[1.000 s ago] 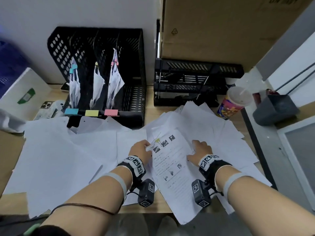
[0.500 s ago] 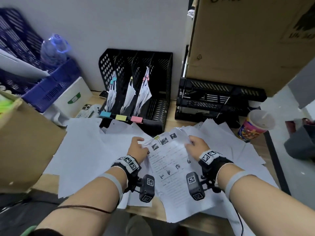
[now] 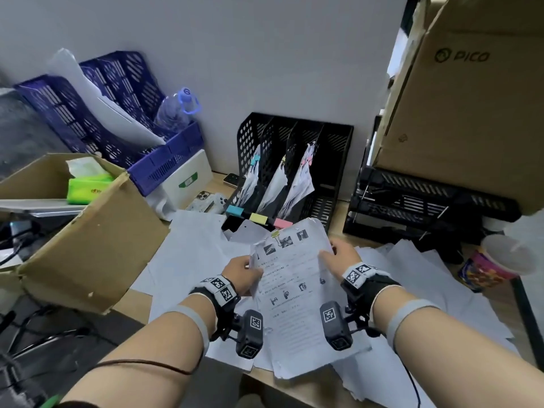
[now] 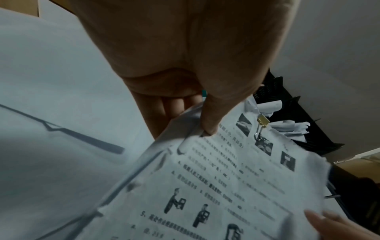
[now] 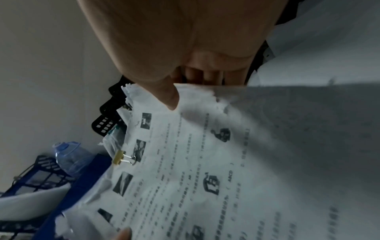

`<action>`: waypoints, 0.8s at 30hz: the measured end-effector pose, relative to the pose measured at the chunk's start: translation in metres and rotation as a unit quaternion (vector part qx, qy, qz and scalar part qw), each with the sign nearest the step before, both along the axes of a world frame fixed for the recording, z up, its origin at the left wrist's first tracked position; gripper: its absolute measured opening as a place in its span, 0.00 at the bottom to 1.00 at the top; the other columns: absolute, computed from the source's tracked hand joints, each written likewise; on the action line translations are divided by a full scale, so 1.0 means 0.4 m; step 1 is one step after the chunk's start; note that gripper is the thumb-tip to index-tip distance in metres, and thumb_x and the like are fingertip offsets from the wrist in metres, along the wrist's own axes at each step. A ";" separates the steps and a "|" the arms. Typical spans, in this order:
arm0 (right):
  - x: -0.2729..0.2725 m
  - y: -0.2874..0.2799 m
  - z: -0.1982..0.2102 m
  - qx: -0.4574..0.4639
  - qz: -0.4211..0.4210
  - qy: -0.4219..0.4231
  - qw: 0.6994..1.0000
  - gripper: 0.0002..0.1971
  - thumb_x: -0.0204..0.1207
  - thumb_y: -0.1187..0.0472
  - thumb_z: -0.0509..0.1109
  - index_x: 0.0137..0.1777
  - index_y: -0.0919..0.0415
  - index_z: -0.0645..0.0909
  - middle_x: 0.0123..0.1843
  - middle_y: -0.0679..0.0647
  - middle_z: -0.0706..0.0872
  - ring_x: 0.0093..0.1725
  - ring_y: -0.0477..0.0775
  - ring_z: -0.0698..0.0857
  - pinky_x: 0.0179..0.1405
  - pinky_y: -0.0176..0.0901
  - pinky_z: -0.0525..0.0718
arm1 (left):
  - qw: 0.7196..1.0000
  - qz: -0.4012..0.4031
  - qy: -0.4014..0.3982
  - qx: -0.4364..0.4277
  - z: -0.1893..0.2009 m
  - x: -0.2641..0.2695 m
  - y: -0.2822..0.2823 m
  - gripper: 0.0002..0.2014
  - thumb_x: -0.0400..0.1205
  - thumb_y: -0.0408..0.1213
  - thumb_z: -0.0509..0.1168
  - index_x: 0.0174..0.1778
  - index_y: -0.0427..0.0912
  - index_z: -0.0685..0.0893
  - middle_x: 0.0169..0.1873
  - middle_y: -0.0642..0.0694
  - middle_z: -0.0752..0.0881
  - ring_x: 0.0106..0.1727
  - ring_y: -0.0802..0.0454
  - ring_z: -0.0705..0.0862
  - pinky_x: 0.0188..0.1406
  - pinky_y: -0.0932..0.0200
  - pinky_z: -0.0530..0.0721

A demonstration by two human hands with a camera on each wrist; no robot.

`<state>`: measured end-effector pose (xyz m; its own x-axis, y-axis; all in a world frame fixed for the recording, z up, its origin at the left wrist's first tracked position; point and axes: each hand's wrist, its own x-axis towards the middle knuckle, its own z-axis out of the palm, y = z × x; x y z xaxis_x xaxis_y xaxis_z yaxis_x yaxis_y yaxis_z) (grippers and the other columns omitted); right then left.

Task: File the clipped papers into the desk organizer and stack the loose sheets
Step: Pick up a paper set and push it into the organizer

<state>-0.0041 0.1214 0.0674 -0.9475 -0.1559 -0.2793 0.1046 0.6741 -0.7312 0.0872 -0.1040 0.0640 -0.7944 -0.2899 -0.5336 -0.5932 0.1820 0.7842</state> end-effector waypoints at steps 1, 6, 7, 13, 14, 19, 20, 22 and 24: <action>0.000 -0.008 0.000 0.014 -0.022 0.004 1.000 0.11 0.74 0.61 0.68 0.54 0.63 0.76 0.49 0.57 0.81 0.49 0.59 0.81 0.49 0.47 0.78 | 1.000 0.001 0.009 -0.004 0.008 0.000 -0.005 0.04 0.81 0.31 0.67 0.48 0.38 0.87 0.50 0.32 0.91 0.50 0.33 0.91 0.50 0.33 0.90; 0.046 -0.059 0.028 0.090 0.040 0.023 0.995 0.24 0.66 0.49 0.78 0.54 0.57 0.70 0.50 0.54 0.80 0.46 0.55 0.81 0.49 0.51 0.84 | 0.998 -0.006 0.059 0.007 0.062 -0.027 0.001 0.10 0.83 0.26 0.64 0.42 0.46 0.85 0.46 0.33 0.90 0.47 0.35 0.90 0.51 0.36 0.90; 0.063 -0.077 0.033 0.089 0.102 -0.035 0.990 0.30 0.65 0.42 0.78 0.59 0.57 0.70 0.50 0.54 0.82 0.42 0.53 0.82 0.46 0.50 0.86 | 0.997 -0.015 0.070 0.014 0.072 -0.036 0.010 0.11 0.83 0.26 0.64 0.43 0.47 0.85 0.45 0.34 0.90 0.46 0.36 0.90 0.50 0.37 0.91; 0.103 -0.169 0.065 0.162 0.145 -0.075 0.973 0.44 0.65 0.36 0.70 0.75 0.56 0.59 0.56 0.58 0.86 0.46 0.61 0.91 0.43 0.57 0.91 | 0.985 -0.088 0.141 0.036 0.142 -0.099 0.060 0.11 0.80 0.24 0.63 0.49 0.42 0.87 0.36 0.41 0.87 0.36 0.45 0.87 0.43 0.40 0.93; 0.096 -0.174 0.076 0.169 0.119 -0.060 0.977 0.37 0.69 0.45 0.68 0.75 0.57 0.59 0.56 0.60 0.86 0.46 0.63 0.90 0.45 0.58 0.91 | 0.982 -0.105 0.148 0.047 0.153 -0.110 0.062 0.11 0.80 0.25 0.65 0.53 0.42 0.87 0.39 0.40 0.88 0.39 0.44 0.88 0.44 0.39 0.93; 0.050 -0.174 0.120 0.072 0.011 -0.037 0.997 0.21 0.79 0.65 0.55 0.71 0.50 0.63 0.43 0.61 0.88 0.26 0.58 0.90 0.22 0.46 0.88 | 0.969 -0.142 0.177 0.094 0.171 -0.173 0.037 0.25 0.80 0.47 0.73 0.73 0.48 0.80 0.60 0.46 0.87 0.60 0.49 0.87 0.52 0.50 0.92; 0.043 -0.178 0.137 0.046 -0.019 -0.036 0.998 0.19 0.80 0.65 0.55 0.69 0.49 0.65 0.41 0.61 0.88 0.25 0.58 0.90 0.22 0.48 0.89 | 0.970 -0.144 0.179 0.081 0.169 -0.194 0.024 0.21 0.82 0.48 0.70 0.70 0.47 0.82 0.60 0.46 0.86 0.60 0.49 0.87 0.51 0.52 0.91; 0.016 -0.182 0.155 0.015 -0.077 -0.003 0.997 0.13 0.81 0.63 0.58 0.64 0.54 0.69 0.41 0.60 0.88 0.31 0.60 0.91 0.31 0.51 0.92 | 0.969 -0.154 0.194 0.022 0.152 -0.240 -0.008 0.07 0.85 0.45 0.65 0.56 0.50 0.85 0.53 0.44 0.83 0.55 0.48 0.83 0.52 0.46 0.88; -0.020 -0.191 0.178 -0.003 -0.123 0.021 0.992 0.12 0.79 0.58 0.59 0.59 0.61 0.76 0.42 0.61 0.89 0.38 0.61 0.91 0.39 0.53 0.92 | 0.965 -0.182 0.172 -0.072 0.117 -0.292 -0.047 0.08 0.82 0.42 0.67 0.55 0.55 0.86 0.58 0.42 0.81 0.59 0.48 0.82 0.69 0.42 0.83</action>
<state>-0.0121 0.0450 0.1386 -0.9677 0.0808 -0.2387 0.2355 0.6274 -0.7423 -0.0296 -0.1230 0.1107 -0.9807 -0.0095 -0.1954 -0.1786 0.4519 0.8740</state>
